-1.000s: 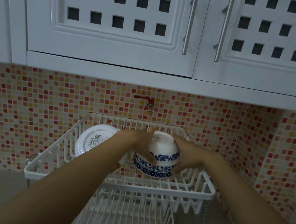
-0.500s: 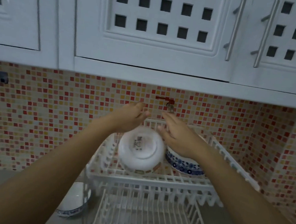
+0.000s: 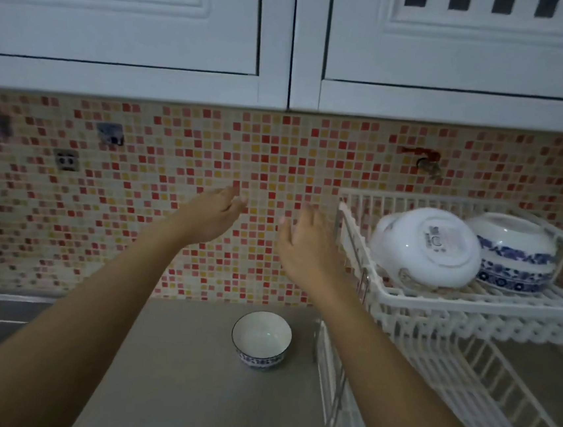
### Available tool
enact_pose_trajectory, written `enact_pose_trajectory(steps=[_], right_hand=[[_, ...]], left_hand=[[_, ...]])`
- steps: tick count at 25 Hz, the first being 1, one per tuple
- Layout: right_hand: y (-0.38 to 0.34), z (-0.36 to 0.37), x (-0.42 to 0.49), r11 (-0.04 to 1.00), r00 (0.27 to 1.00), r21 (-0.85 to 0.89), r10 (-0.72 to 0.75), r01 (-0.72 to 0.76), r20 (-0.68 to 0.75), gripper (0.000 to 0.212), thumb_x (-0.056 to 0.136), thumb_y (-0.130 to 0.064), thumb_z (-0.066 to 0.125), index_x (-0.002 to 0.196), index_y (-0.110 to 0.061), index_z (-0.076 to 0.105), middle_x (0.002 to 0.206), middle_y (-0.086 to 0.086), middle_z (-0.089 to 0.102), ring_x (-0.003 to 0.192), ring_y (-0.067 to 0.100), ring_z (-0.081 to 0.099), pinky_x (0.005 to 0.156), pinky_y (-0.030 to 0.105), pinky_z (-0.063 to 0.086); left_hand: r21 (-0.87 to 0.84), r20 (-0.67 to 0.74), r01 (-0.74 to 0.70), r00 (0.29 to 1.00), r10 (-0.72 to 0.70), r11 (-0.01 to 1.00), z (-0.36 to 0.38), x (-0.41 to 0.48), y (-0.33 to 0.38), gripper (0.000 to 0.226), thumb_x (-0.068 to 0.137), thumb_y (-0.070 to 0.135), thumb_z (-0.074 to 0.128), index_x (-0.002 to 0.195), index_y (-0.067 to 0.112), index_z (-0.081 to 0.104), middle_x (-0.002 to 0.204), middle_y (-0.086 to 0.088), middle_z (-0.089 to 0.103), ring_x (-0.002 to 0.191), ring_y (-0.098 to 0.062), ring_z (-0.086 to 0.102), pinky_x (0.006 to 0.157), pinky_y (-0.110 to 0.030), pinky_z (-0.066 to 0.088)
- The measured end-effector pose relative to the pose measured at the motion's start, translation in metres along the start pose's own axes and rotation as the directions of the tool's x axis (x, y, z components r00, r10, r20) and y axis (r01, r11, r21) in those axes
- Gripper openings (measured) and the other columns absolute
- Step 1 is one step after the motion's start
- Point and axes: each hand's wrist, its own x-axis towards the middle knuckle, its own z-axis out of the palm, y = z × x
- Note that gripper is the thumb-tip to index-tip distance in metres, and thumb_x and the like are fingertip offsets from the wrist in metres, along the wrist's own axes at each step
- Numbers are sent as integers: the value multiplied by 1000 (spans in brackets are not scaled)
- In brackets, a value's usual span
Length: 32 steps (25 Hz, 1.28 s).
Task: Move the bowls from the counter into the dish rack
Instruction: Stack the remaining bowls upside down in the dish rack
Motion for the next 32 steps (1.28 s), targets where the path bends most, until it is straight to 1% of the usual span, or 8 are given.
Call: enact_pose_trajectory(steps=[3, 6, 13, 19, 22, 26, 30, 32], right_hand=[[5, 59, -8, 986, 977, 43, 152, -160, 153, 63, 99, -40, 29, 150, -6, 11, 158, 14, 16, 145, 29, 17, 116, 42, 21], [46, 114, -23, 914, 874, -46, 400, -404, 277, 70, 98, -46, 29, 150, -6, 7, 160, 14, 7, 146, 32, 14, 116, 45, 21], [117, 185, -35, 704, 660, -99, 699, -703, 276, 72, 97, -46, 32, 149, -2, 12, 158, 18, 15, 144, 33, 19, 114, 43, 24], [178, 262, -42, 620, 581, -21, 745, -784, 329, 68, 90, -54, 36, 131, -1, 48, 130, 21, 55, 118, 39, 54, 99, 43, 46], [207, 297, -47, 545, 527, 77, 751, -835, 398, 73, 77, -62, 39, 119, -4, 56, 115, 18, 64, 98, 36, 64, 85, 52, 55], [181, 283, -47, 392, 465, 251, 734, -885, 495, 21, 92, -5, 40, 113, -9, 42, 98, 21, 57, 83, 37, 64, 79, 46, 57], [175, 278, -40, 407, 490, 276, 685, -871, 538, 29, 87, 3, 40, 116, 5, 41, 119, 20, 50, 73, 27, 61, 81, 55, 56], [160, 264, -33, 502, 569, 284, 617, -817, 543, 39, 88, 5, 40, 127, 2, 36, 122, 16, 44, 86, 26, 55, 71, 44, 61]], left_hand=[[-84, 81, 72, 995, -65, 994, 23, -11, -52, 62, 98, 48, 17, 146, 9, 27, 154, -12, 30, 141, -28, 28, 115, -41, 21], [-135, 210, 147, 971, -117, 980, 73, -31, -93, 62, 98, 45, 19, 142, 4, 34, 147, -17, 41, 134, -31, 40, 109, -38, 30], [-199, 347, 368, 893, -286, 908, 186, -36, -119, 60, 100, 39, 24, 143, -3, 28, 147, -23, 37, 136, -34, 36, 111, -39, 28], [-274, 430, 578, 788, -440, 768, 283, -28, -128, 53, 101, 32, 28, 136, -7, 29, 136, -30, 46, 126, -41, 44, 100, -39, 37], [-301, 471, 655, 734, -489, 693, 319, -22, -129, 48, 101, 28, 29, 134, -5, 30, 135, -30, 46, 123, -42, 46, 99, -41, 39], [-346, 496, 729, 676, -544, 591, 334, -19, -130, 40, 100, 18, 32, 133, -4, 32, 136, -28, 46, 123, -41, 47, 99, -42, 41], [-362, 511, 741, 665, -544, 565, 318, -17, -143, 43, 98, 24, 35, 131, -3, 35, 133, -27, 47, 118, -42, 50, 96, -48, 48], [-428, 500, 736, 676, -541, 524, 293, -14, -145, 43, 98, 25, 37, 133, 1, 34, 131, -24, 47, 115, -41, 51, 85, -53, 54]])
